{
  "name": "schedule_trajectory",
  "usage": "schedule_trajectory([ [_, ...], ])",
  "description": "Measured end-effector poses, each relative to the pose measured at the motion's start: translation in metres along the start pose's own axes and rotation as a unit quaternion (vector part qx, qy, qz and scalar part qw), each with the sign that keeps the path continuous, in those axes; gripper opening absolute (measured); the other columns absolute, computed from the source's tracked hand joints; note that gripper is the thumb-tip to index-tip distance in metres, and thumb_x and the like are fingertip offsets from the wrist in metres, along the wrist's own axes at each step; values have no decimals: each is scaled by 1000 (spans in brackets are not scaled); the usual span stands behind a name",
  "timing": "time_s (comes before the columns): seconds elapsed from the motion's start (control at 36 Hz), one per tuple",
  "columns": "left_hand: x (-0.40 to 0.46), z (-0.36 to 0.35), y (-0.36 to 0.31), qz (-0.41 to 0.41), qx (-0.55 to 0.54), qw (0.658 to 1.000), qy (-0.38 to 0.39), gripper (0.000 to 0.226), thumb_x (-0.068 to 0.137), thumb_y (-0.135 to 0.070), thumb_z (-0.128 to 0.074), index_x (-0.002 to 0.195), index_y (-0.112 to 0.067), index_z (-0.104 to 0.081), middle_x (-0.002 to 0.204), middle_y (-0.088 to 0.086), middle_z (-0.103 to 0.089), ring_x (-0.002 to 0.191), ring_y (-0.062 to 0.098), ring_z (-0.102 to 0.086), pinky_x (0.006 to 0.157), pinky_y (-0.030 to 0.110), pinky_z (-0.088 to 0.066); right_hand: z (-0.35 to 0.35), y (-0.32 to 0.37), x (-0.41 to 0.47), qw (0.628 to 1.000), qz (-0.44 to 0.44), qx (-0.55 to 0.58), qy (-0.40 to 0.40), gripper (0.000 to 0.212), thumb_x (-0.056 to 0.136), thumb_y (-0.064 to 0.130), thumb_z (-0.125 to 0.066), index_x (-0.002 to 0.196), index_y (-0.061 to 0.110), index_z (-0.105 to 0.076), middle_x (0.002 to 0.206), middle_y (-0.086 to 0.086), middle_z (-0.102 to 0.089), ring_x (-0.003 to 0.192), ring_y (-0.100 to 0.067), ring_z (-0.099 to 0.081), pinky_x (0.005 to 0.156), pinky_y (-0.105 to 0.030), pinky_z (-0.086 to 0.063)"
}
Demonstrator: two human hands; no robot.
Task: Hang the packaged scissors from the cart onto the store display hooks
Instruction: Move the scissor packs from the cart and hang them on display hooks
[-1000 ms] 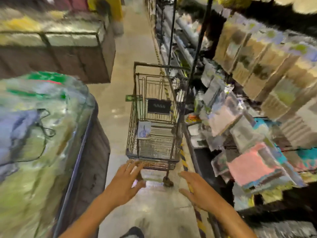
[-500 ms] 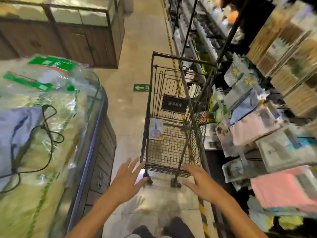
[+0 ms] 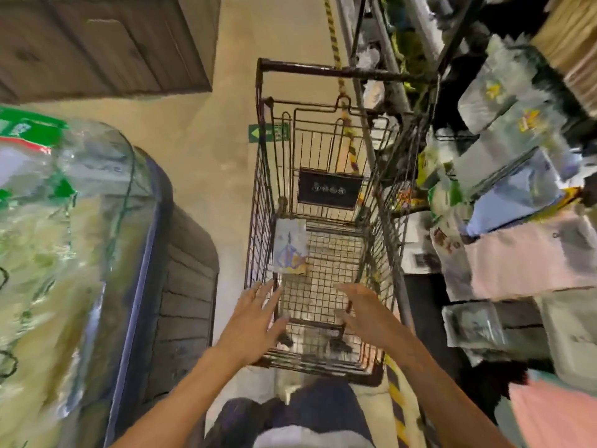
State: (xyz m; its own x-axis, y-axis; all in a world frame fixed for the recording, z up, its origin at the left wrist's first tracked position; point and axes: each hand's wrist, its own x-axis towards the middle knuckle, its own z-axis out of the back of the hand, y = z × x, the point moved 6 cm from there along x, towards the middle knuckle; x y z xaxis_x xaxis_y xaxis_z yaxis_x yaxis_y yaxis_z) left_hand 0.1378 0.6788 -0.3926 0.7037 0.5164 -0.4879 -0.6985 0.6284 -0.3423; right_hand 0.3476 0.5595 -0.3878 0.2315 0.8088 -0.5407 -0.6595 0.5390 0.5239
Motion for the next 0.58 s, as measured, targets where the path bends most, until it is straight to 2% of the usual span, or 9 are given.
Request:
schedule_trajectory([
  [0.06, 27, -5, -3, 8, -4, 1000, 13, 110, 77, -85, 18, 163, -24, -13, 171, 2, -2, 157, 24, 5, 128, 39, 3, 8, -11, 21, 1000, -11, 11, 18, 57, 101, 36, -58, 153, 28, -36, 159, 1, -36, 147, -21, -32, 121, -41, -29],
  [0.22, 93, -31, 11, 58, -42, 997, 36, 117, 71, -87, 24, 162, -24, -13, 171, 3, -3, 157, 26, 3, 128, 43, -1, 11, -45, 81, 998, -40, 12, 39, 55, 103, 32, -54, 154, 21, -37, 159, -1, -36, 149, -20, -27, 120, -30, -19],
  [0.28, 112, -42, 18, 80, -54, 995, 39, 111, 76, -86, 17, 162, -23, -14, 171, 5, -6, 157, 27, 2, 128, 44, -1, 2, -57, 101, 998, -51, 20, 38, 54, 102, 31, -56, 152, 20, -39, 157, -3, -39, 148, -21, -29, 119, -28, -19],
  [0.36, 139, -62, 26, 92, -70, 992, 52, 96, 83, -73, 5, 162, -22, -13, 171, 5, -2, 157, 26, 5, 128, 43, 2, -22, -77, 129, 994, -78, 41, 62, 52, 102, 32, -56, 151, 24, -40, 155, 0, -40, 148, -21, -28, 114, -28, -21],
  [0.42, 156, -79, 33, 94, -65, 991, 65, 95, 83, -71, 8, 163, -22, -8, 171, 4, 3, 157, 25, 11, 128, 43, 4, -41, -92, 147, 993, -82, 35, 84, 54, 102, 31, -56, 152, 23, -39, 156, 0, -39, 148, -19, -28, 112, -15, -11],
  [0.47, 173, -95, 42, 100, -61, 990, 78, 97, 81, -71, 11, 163, -22, -5, 171, 2, 6, 156, 24, 12, 127, 41, 6, -58, -104, 165, 992, -88, 45, 84, 54, 101, 28, -57, 152, 22, -40, 157, 0, -38, 148, -15, -27, 97, 6, 5],
  [0.5, 180, -104, 48, 104, -65, 989, 82, 98, 80, -71, 10, 163, -21, -7, 171, 2, 3, 157, 25, 10, 127, 40, 7, -66, -109, 173, 990, -99, 54, 85, 54, 101, 27, -58, 152, 22, -40, 157, 0, -38, 147, -14, -28, 94, 8, 4],
  [0.53, 186, -111, 53, 108, -68, 988, 84, 98, 81, -70, 8, 163, -20, -11, 171, 4, -1, 157, 27, 6, 127, 40, 6, -76, -115, 180, 988, -107, 57, 93, 55, 101, 27, -59, 152, 22, -40, 157, -1, -37, 147, -15, -28, 99, 3, -1],
  [0.58, 197, -129, 64, 106, -73, 988, 85, 97, 84, -69, 2, 162, -16, -19, 169, 9, -12, 157, 32, -3, 127, 41, 3, -93, -122, 197, 985, -117, 58, 115, 55, 101, 29, -58, 152, 20, -40, 158, -5, -36, 147, -20, -29, 112, -17, -18],
])
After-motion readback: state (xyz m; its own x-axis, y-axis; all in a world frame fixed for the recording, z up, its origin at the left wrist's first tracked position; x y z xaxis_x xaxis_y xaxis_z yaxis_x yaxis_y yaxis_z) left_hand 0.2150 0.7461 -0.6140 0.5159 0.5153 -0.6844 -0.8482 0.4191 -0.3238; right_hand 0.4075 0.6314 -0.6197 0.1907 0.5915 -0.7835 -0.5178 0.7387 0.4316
